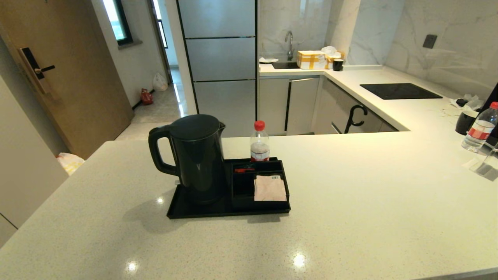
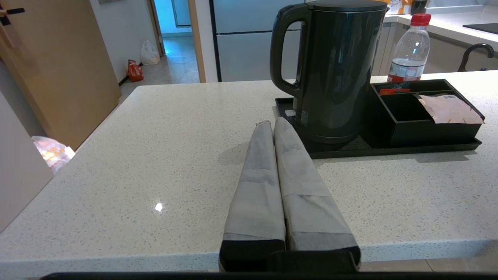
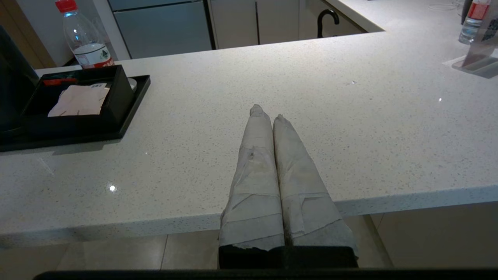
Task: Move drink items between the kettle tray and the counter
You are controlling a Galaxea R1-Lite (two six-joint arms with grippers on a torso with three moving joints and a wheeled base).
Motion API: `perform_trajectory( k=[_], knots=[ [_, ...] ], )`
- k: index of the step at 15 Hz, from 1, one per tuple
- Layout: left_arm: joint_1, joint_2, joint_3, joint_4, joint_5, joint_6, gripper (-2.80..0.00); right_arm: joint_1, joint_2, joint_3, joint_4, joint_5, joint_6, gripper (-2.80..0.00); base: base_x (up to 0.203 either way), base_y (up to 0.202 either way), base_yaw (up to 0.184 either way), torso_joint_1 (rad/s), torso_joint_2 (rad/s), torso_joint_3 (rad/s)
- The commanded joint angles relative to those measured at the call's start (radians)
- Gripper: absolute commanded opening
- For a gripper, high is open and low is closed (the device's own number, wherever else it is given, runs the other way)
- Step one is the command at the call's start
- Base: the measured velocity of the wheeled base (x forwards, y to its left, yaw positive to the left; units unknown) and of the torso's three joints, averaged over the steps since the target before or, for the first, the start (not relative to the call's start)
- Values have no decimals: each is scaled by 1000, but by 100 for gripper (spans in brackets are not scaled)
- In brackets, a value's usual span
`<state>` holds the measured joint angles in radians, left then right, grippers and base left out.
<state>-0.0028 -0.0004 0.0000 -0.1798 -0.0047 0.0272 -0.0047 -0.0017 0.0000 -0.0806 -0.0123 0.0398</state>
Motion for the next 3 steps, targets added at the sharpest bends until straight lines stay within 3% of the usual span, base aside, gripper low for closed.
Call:
perform_trajectory(
  k=[1, 3],
  knots=[
    [0, -1, 40, -1, 0, 0, -280, 0, 2, 31, -7, 0, 2, -280, 0, 0, 0, 0, 0, 0],
    [0, -1, 40, -1, 0, 0, -280, 0, 2, 31, -7, 0, 2, -280, 0, 0, 0, 0, 0, 0]
  ],
)
